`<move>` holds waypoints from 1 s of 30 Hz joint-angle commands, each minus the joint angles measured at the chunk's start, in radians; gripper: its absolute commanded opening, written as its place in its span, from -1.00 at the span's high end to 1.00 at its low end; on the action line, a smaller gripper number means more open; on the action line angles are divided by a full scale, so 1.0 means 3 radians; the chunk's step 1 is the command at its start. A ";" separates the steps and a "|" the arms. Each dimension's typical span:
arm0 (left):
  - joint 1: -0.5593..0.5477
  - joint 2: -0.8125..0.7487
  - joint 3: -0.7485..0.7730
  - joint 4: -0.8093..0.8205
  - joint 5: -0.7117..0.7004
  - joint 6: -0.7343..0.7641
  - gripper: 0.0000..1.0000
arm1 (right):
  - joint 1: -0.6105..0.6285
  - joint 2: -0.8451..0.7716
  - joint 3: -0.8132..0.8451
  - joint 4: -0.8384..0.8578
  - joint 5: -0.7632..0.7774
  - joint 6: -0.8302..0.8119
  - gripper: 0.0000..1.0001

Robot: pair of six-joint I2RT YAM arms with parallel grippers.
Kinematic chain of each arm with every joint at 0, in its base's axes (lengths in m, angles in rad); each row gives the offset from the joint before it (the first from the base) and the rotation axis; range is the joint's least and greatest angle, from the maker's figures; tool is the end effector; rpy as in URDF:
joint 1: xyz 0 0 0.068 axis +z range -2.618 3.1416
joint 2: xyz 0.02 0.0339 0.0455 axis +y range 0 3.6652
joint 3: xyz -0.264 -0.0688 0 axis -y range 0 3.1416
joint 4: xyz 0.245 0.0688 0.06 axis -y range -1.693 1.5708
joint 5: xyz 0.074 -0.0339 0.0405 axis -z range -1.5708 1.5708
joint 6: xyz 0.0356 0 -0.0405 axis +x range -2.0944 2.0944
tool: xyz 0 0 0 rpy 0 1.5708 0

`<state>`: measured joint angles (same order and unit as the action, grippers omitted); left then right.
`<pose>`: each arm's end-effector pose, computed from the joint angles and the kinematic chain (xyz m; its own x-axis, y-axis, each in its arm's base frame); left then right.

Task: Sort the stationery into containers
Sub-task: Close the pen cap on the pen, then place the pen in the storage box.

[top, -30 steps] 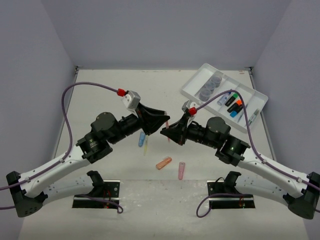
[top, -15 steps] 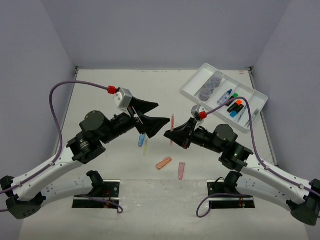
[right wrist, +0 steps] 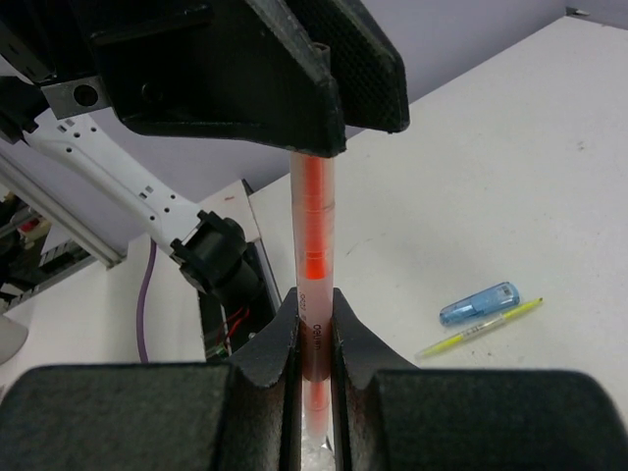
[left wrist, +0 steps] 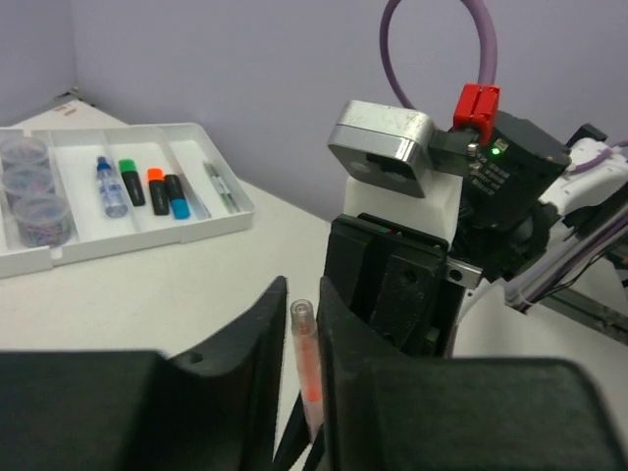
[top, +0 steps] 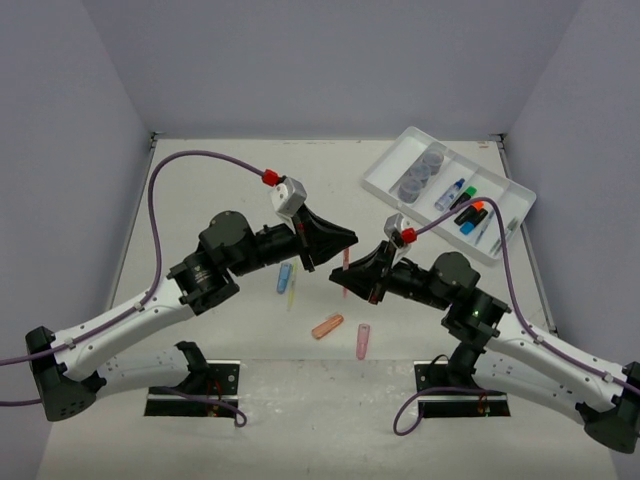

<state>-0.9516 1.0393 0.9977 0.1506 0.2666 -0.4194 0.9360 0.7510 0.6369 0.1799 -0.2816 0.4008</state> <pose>0.1323 -0.2018 0.4026 -0.3241 -0.2221 -0.9196 0.8820 0.2805 -0.3786 0.1019 0.1550 0.3325 -0.3300 0.1839 -0.9259 -0.8788 0.2983 0.3725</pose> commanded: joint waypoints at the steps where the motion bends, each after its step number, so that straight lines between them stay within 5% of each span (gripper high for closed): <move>1: 0.0001 -0.0018 0.0018 0.0261 0.0289 -0.0041 1.00 | 0.0019 -0.0097 0.0071 -0.0026 0.0082 -0.0042 1.00; 17: -0.0003 -0.0008 -0.0327 0.0132 0.0208 -0.0131 0.99 | 0.0015 -0.0025 0.0775 -0.0589 0.0880 -0.0139 1.00; 19: -0.0003 -0.0022 -0.0256 -0.0092 -0.0198 -0.0136 0.15 | 0.0005 0.0059 0.0737 -0.0589 0.0921 -0.0139 1.00; 24: -0.0003 0.0002 0.0411 -0.0866 -0.1696 -0.0177 -0.95 | -0.0016 0.0191 0.0403 -0.0590 0.1133 -0.0047 1.00; 30: -0.0003 -0.0192 0.0838 -0.1909 -0.2994 -0.0403 -1.00 | -0.0485 0.0059 0.0163 -0.1110 0.1518 0.0260 1.00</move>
<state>-0.9558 1.0534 1.1750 -0.1884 -0.2786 -0.4957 0.8876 0.7978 0.7135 -0.0616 0.0518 0.3989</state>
